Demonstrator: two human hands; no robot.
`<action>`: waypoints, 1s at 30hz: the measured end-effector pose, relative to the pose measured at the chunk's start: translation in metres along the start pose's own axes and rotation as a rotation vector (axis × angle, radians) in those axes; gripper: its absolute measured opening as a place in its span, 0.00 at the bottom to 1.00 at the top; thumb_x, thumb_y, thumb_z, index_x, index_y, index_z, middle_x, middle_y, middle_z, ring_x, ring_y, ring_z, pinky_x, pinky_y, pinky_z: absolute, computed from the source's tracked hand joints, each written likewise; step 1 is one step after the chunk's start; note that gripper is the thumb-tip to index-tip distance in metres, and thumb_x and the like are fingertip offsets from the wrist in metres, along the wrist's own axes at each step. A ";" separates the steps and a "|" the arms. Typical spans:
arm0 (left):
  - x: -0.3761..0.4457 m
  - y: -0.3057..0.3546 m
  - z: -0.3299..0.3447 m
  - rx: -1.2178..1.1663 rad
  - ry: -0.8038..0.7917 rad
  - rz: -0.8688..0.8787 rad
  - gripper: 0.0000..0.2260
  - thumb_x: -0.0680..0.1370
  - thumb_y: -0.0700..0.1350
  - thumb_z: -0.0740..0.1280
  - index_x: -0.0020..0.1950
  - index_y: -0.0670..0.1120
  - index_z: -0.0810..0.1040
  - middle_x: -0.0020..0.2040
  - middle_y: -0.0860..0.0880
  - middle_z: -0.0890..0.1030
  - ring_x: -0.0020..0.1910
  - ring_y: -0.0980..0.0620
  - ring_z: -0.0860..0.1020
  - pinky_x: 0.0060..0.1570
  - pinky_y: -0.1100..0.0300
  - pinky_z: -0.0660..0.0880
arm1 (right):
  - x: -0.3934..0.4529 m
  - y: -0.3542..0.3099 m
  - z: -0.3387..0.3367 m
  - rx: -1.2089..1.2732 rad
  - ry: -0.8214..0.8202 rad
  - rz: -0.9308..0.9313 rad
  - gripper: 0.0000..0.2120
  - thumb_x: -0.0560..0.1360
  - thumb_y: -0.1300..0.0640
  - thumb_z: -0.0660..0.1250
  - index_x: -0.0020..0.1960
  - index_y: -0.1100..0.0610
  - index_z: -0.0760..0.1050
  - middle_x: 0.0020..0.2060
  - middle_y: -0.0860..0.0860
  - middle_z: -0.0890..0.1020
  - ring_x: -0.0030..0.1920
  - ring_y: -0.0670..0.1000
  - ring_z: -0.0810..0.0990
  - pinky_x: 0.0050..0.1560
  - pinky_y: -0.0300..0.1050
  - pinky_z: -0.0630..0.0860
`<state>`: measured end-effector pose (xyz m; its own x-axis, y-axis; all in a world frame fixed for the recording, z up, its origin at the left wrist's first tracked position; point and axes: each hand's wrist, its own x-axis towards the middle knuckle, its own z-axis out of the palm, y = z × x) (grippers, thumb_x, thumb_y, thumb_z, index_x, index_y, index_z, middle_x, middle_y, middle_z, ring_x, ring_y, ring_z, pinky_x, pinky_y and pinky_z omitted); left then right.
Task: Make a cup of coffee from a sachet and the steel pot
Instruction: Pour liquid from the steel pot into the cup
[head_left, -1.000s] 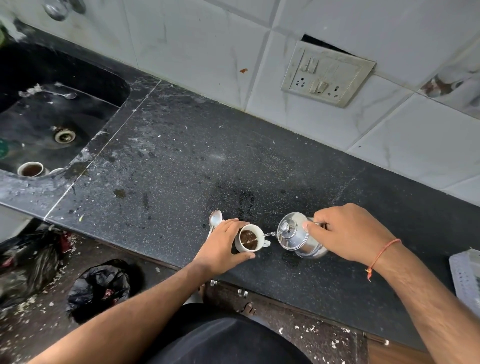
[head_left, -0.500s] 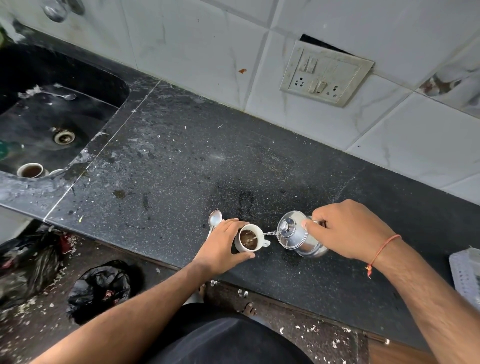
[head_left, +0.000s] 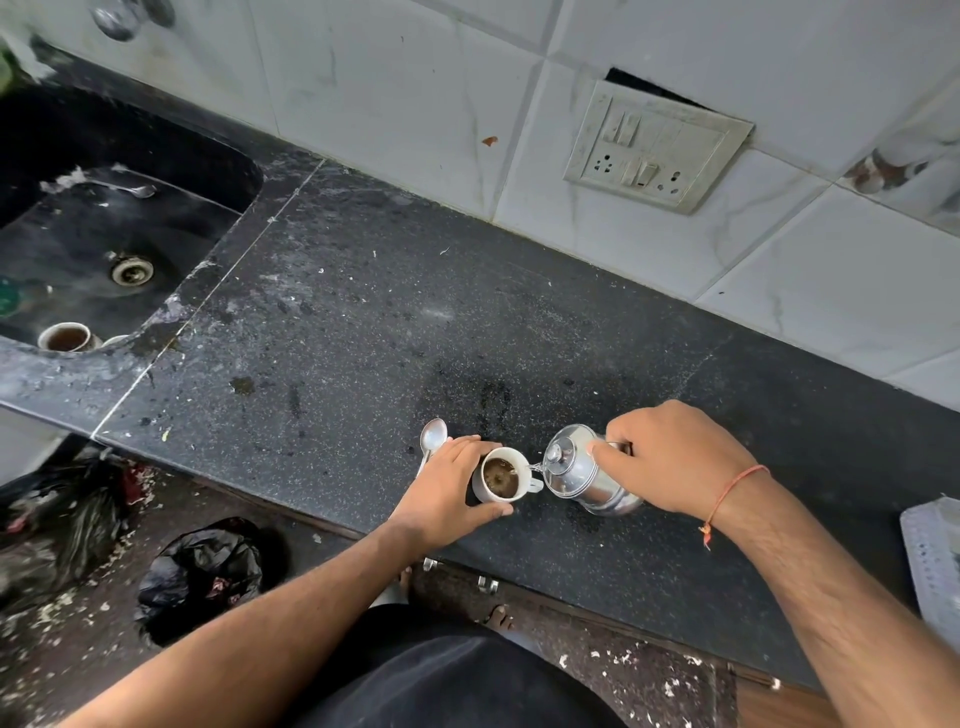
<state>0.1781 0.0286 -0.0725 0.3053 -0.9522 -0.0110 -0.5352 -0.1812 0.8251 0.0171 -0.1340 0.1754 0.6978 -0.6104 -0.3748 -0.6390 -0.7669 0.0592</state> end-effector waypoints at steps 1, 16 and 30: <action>0.000 0.000 0.000 -0.001 0.001 0.003 0.37 0.72 0.62 0.81 0.78 0.53 0.73 0.74 0.55 0.76 0.79 0.56 0.66 0.79 0.60 0.59 | 0.001 -0.001 0.001 -0.005 0.001 -0.001 0.22 0.81 0.39 0.61 0.35 0.51 0.75 0.29 0.49 0.79 0.34 0.52 0.78 0.36 0.47 0.74; 0.000 -0.003 0.001 -0.006 0.003 0.002 0.37 0.72 0.63 0.81 0.78 0.53 0.73 0.74 0.55 0.76 0.80 0.55 0.66 0.80 0.58 0.61 | 0.010 -0.012 0.000 -0.091 -0.026 -0.033 0.24 0.82 0.39 0.59 0.37 0.55 0.74 0.29 0.50 0.77 0.34 0.54 0.78 0.37 0.48 0.76; 0.000 -0.001 0.001 -0.011 0.013 0.014 0.36 0.72 0.61 0.82 0.76 0.52 0.74 0.73 0.56 0.77 0.79 0.55 0.68 0.78 0.59 0.62 | 0.014 -0.025 -0.009 -0.170 -0.079 -0.036 0.22 0.82 0.42 0.59 0.34 0.54 0.69 0.31 0.50 0.74 0.36 0.56 0.76 0.31 0.44 0.63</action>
<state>0.1782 0.0286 -0.0743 0.3084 -0.9512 0.0078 -0.5305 -0.1651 0.8315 0.0451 -0.1250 0.1769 0.6873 -0.5696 -0.4507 -0.5454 -0.8145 0.1978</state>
